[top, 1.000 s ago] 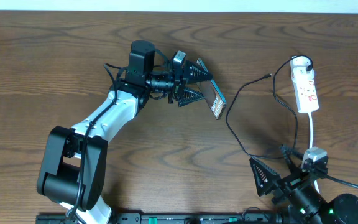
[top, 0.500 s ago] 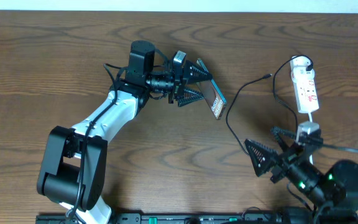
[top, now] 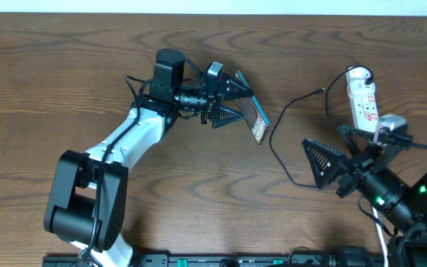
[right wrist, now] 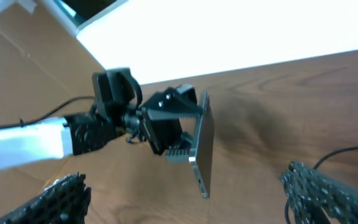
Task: Plug charger to phone and switch on socket
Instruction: 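Raise the right gripper and swing it toward the held phone, then close the right gripper on the phone's lower edge below left gripper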
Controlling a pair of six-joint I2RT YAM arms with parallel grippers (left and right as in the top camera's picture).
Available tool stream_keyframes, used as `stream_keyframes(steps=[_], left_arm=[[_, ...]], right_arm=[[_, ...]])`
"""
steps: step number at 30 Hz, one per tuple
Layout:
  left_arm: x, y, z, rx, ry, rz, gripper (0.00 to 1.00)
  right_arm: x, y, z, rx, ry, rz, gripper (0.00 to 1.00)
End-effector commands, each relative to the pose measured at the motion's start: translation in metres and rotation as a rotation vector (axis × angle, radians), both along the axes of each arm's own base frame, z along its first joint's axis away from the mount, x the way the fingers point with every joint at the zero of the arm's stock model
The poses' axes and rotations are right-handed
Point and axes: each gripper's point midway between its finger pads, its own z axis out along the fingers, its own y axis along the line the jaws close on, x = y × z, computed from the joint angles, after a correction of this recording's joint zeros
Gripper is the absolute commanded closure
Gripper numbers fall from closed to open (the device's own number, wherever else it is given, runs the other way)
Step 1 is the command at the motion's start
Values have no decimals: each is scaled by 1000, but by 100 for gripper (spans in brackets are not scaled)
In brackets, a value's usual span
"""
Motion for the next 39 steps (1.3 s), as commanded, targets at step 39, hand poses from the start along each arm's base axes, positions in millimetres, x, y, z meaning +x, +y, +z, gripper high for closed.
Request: stream_keyframes(steps=[39], left_arm=[[-7, 2, 22, -37, -43, -36, 34]], right_arm=[[74, 83, -107, -641, 362, -73, 1]])
